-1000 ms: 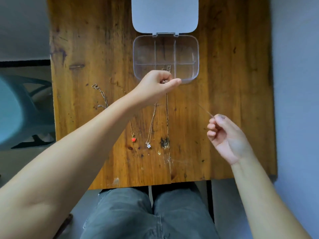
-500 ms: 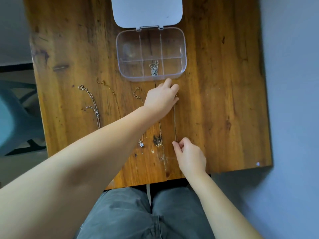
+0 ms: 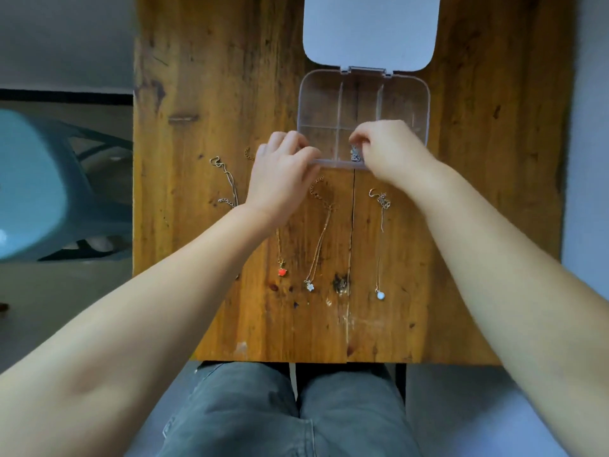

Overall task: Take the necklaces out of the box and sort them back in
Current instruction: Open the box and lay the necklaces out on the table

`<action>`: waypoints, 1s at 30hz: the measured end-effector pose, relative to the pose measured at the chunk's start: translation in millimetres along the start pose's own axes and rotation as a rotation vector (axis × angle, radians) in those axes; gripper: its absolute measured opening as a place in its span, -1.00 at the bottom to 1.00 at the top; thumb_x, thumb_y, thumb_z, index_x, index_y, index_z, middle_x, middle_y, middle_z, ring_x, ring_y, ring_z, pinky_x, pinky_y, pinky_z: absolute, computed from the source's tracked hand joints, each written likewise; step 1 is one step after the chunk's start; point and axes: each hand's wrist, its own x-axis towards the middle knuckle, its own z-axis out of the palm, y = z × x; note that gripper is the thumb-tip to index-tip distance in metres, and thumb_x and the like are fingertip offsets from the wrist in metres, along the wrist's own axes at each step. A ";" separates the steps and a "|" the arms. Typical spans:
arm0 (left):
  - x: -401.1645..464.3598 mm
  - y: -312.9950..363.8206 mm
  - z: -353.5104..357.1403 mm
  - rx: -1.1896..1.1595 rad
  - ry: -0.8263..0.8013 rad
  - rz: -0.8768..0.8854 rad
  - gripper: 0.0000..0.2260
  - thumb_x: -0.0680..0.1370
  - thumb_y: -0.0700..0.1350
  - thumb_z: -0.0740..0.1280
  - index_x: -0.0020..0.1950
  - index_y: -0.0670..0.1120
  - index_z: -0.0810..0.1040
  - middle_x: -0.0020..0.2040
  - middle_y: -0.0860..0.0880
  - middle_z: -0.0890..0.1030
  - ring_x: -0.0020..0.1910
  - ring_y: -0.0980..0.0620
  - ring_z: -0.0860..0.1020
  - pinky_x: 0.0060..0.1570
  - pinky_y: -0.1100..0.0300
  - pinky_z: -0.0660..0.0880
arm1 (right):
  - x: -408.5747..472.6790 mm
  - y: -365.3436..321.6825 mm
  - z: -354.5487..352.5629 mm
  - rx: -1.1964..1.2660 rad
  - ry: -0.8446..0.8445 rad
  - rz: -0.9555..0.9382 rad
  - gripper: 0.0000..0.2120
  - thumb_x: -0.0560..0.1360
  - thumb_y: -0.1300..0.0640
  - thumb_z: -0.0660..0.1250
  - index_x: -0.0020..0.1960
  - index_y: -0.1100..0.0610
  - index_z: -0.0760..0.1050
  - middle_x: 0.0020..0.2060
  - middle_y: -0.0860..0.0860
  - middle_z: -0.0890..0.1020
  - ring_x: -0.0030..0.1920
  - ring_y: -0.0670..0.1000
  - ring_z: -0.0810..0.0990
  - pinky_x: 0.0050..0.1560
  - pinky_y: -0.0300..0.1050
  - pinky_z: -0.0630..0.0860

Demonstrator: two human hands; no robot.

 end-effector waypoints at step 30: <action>2.5 0.0 5.8 -0.064 0.022 -0.044 -0.84 0.58 -0.17 0.26 0.08 -0.12 0.60 0.06 -0.15 0.57 0.08 -0.16 0.47 0.06 -0.03 0.37 | 40.0 -2.6 -20.3 -0.248 -0.451 -0.177 -0.90 0.54 0.19 0.27 -0.01 0.13 0.56 -0.10 0.05 0.59 -0.22 -0.07 0.49 -0.34 -0.27 0.35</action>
